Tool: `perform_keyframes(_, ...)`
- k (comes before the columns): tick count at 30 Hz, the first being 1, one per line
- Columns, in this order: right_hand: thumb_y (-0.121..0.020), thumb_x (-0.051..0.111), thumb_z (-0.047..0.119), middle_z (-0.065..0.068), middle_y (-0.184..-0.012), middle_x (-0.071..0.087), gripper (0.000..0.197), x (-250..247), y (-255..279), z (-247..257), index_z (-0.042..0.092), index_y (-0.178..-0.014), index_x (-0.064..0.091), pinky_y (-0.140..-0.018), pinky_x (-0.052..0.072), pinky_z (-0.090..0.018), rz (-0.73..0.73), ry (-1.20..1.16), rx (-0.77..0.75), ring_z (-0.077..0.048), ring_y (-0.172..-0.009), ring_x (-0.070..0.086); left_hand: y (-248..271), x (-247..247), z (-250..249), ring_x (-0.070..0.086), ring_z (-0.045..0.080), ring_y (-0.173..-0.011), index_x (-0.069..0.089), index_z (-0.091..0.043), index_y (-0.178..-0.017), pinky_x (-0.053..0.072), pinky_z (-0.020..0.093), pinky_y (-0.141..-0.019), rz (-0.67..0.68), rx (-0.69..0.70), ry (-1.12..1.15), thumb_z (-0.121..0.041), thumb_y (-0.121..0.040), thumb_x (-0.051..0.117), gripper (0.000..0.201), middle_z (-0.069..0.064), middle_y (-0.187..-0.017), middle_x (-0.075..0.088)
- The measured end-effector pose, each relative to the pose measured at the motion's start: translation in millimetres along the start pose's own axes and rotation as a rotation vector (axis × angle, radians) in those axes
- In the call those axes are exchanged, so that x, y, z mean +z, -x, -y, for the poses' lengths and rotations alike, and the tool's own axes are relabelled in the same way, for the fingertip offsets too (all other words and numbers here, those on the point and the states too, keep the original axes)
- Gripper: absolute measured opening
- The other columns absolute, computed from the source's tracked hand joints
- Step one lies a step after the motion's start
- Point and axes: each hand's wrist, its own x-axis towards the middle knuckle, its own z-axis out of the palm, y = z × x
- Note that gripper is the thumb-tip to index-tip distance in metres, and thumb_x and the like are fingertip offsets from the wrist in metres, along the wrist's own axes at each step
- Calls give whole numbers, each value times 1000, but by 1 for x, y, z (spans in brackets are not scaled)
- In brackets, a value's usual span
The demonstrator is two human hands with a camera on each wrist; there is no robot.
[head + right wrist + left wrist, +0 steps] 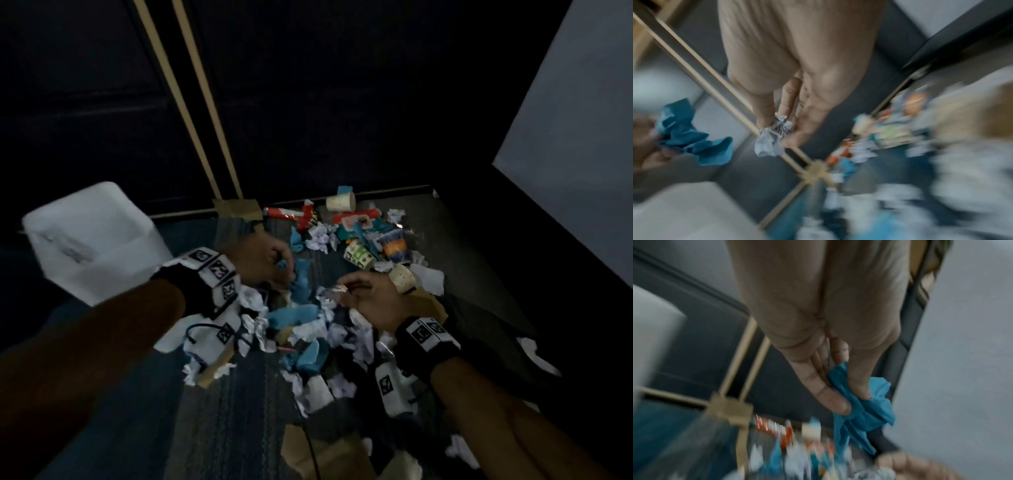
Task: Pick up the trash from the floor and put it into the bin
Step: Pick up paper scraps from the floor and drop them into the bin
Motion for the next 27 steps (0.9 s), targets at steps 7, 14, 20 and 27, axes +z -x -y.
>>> perform_keyframes(7,-80,79,25,3,-97,74,18,64,-45,93,21,-97,72,-89,56,-34,0,-221,-183,-13,-97,68,102,-114,14,69,17,-69,66,6,-85,54,20,-63,-430,-65,203,-5,-77,76,17,25,-81,69)
perform_keyframes(14,-79,80,18,-1,-90,75,18,154,-94,190,13,-95,72,-78,55,-19,44,-284,-367,-11,-88,70,159,-172,66,71,18,-65,67,-10,-79,58,27,-62,-1023,-225,150,-17,-76,80,15,5,-68,72)
perform_keyframes(20,-77,80,13,0,-88,71,20,236,-119,230,8,-93,69,-69,51,-11,75,-163,-424,-6,-79,65,179,-164,118,67,12,-68,71,-19,-81,52,23,-63,-1001,-421,-78,-24,-74,79,11,-2,-77,71)
perform_keyframes(27,-81,76,10,-4,-95,71,20,265,-125,215,7,-99,69,-78,57,-28,6,-34,-434,-13,-83,66,187,-158,140,66,19,-91,74,-19,-105,46,21,-82,-896,-512,-206,-17,-81,72,24,4,-102,71)
